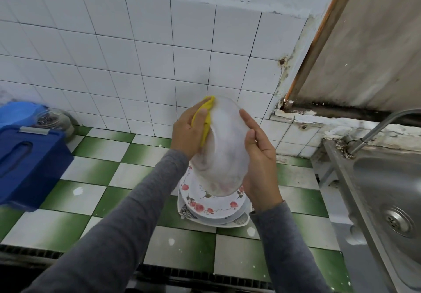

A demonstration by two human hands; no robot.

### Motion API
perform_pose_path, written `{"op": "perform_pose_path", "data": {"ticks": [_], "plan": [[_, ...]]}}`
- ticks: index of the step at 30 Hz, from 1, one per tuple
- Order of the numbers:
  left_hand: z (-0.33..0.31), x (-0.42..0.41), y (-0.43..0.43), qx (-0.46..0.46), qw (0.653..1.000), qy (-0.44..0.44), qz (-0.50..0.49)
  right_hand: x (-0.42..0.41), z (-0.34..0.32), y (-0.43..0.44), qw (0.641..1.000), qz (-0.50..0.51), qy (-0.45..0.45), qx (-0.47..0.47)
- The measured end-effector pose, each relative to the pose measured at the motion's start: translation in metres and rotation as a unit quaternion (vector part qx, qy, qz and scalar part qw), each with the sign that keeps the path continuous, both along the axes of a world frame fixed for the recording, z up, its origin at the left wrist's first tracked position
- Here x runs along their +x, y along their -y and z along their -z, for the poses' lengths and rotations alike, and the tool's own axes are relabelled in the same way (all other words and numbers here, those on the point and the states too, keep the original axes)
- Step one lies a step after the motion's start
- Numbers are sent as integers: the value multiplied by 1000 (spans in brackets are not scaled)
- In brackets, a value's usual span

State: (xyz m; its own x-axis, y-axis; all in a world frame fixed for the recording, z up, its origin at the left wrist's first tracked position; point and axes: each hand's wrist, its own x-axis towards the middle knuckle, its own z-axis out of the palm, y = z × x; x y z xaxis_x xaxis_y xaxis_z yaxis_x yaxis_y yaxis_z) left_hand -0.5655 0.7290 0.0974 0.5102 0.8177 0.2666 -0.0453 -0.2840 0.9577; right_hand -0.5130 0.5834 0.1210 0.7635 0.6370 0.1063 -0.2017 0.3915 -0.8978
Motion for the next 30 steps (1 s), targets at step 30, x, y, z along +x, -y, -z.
{"op": "perform_pose_path", "data": {"ticks": [30], "plan": [[12,10,27,384,922,-39,17,-9,-4,-13,991,-49,-116,43]]}}
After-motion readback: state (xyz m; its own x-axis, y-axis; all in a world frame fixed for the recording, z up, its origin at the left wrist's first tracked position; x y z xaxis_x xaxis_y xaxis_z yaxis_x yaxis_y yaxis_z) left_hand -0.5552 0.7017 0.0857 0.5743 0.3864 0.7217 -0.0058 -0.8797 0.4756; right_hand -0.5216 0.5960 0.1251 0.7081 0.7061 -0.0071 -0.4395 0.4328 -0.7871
